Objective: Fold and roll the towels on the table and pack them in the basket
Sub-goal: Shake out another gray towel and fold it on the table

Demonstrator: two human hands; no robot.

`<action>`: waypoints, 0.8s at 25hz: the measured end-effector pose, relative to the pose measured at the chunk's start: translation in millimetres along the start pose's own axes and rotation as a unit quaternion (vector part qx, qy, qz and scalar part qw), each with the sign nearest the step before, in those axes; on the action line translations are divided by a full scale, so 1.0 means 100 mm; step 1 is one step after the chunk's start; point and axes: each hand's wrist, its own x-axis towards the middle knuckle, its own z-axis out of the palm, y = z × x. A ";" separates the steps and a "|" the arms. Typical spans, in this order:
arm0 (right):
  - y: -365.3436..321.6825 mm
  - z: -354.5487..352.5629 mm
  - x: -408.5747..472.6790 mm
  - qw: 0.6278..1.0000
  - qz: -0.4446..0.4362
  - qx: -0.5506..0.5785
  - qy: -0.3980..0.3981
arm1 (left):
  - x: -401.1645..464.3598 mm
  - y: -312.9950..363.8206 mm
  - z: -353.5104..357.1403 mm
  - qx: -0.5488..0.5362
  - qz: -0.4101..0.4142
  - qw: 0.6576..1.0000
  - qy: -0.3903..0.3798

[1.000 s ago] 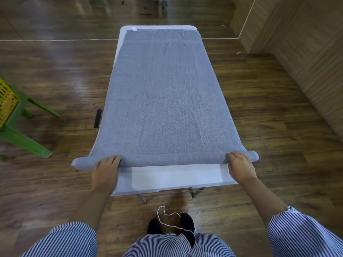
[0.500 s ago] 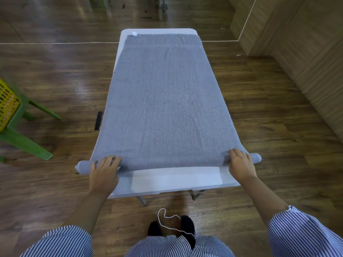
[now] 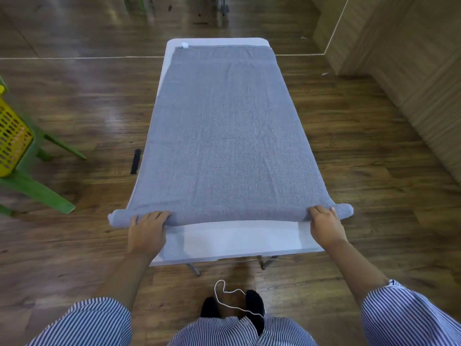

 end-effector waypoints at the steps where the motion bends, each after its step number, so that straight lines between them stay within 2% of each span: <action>1: -0.01 0.01 0.00 1.000 0.000 0.000 0.004 | -0.01 0.00 0.00 0.007 0.005 1.000 0.002; 6: -0.03 -0.03 0.03 0.999 0.009 -0.031 -0.015 | -0.03 -0.05 0.01 0.026 0.045 0.999 0.000; 11: -0.08 -0.02 0.04 0.998 0.021 -0.014 0.053 | 0.03 -0.01 -0.07 0.024 0.048 0.998 0.041; 17: -0.07 0.00 0.01 1.000 0.002 -0.008 -0.018 | 0.06 -0.04 0.02 -0.028 0.037 0.999 -0.016; 20: -0.10 -0.06 -0.02 1.000 0.007 -0.009 -0.001 | 0.07 -0.02 0.02 -0.015 0.027 0.999 -0.021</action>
